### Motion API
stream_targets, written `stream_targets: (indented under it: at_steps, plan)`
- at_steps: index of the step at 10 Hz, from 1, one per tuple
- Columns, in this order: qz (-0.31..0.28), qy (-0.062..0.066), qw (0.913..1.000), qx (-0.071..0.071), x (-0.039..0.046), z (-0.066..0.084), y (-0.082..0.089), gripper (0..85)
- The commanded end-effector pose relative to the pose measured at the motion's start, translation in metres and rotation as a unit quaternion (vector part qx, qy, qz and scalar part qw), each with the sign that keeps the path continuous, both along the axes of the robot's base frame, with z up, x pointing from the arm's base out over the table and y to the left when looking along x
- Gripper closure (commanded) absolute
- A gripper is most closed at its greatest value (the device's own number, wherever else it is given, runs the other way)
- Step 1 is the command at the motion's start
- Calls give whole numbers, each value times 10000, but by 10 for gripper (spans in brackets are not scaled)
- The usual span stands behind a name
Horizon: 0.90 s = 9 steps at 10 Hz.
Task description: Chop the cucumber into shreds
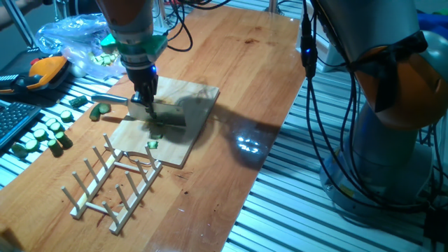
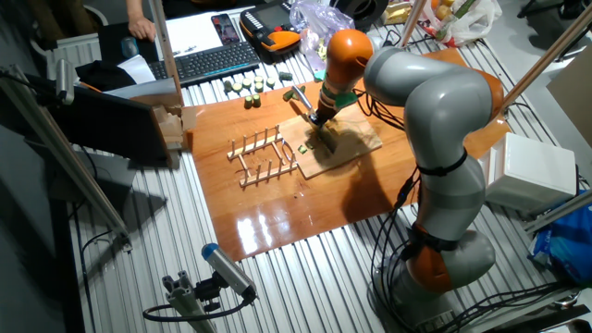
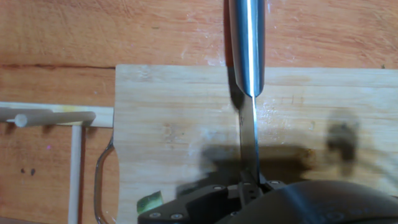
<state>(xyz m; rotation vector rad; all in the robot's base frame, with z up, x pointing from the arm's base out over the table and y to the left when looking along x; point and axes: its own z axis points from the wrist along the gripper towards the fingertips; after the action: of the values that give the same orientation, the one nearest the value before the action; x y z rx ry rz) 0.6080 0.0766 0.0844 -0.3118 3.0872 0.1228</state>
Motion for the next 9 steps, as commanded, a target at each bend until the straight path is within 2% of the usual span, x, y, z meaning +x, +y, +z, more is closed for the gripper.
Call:
stream_targets:
  at_steps: [1,2,3,4,5,9]
  plan:
    - [5,17,10000,3,-19,-26,14,850]
    - [-30,51,10000,42,-22,16,14,850]
    - [-28,173,9998,10,-9,166,11,850]
    - [-25,234,9997,-74,2,281,9,850]
    - [-11,233,9996,-136,0,333,-4,850]
    - [39,191,9997,-159,12,277,-28,850]
